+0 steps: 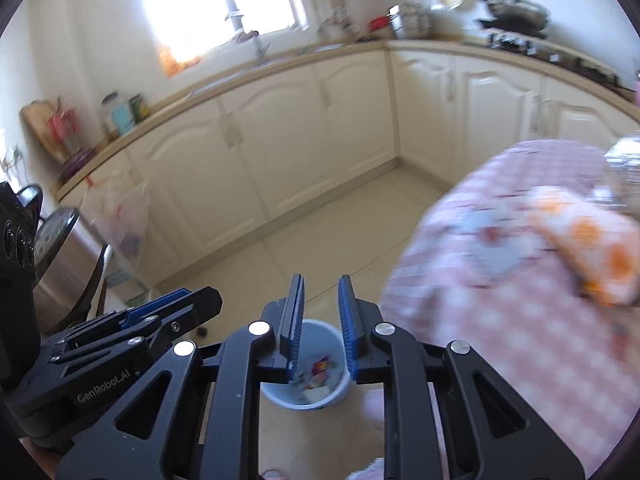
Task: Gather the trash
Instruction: 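Move both open tools back over the table, then grasp the gold snack bag with the right tool while the left tool grasps the white bread bag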
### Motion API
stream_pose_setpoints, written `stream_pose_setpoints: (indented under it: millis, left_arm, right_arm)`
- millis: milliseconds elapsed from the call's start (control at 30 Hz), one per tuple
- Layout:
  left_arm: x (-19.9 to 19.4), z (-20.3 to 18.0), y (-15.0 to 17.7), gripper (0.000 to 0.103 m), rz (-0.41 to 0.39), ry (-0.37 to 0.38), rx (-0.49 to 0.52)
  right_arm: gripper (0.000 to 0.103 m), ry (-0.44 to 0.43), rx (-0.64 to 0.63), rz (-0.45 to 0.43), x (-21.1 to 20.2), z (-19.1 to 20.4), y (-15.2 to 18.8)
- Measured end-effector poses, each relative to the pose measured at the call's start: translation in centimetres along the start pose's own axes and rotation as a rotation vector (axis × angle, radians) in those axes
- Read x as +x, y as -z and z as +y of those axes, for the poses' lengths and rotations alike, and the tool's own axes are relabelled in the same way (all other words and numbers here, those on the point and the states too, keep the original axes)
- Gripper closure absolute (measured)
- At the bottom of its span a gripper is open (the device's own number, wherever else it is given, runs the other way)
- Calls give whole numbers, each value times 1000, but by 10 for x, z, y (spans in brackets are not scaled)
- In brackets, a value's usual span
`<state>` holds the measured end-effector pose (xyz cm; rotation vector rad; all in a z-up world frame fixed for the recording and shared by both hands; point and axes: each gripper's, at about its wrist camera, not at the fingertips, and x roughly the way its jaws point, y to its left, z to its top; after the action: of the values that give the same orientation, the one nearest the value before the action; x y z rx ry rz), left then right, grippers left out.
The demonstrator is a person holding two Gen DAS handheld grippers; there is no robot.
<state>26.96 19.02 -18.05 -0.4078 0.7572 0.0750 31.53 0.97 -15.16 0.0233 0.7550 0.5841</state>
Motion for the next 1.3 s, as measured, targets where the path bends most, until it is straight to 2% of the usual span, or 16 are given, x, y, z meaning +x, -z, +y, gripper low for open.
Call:
stream_pose_setpoints:
  millis: [167,267,400,433,500,667,800,1000,1233,1300]
  left_arm:
    - [-1,-70,6,62,3,78,91]
    - [1,-111,10,49,5,119,142]
    - [8,-158,13,48,19,164,198]
    - [12,-171,14,45,23,175,210]
    - [17,-189,14,41,24,182,221]
    - [37,-226,17,41,46,193,270]
    - [60,-242,13,40,73,180,273]
    - [88,-252,3,38,88,138,257]
    - [112,-254,-4,38,125,135,244]
    - [113,-253,-5,38,117,140,244]
  right_arm:
    - [79,95,51,-82,-55,-50,9]
    - [77,148,95,-119,-83,-84,13]
    - [69,220,161,-164,-111,-125,18]
    - [68,234,180,-173,-117,-136,19]
    - [64,264,227,-190,-126,-158,22]
    - [53,314,317,-212,-138,-201,29]
    - [47,317,378,-210,-137,-231,31]
    - [47,300,456,-197,-126,-256,26]
    - [47,188,561,-151,-100,-280,22]
    - [67,155,571,-144,-97,-282,22]
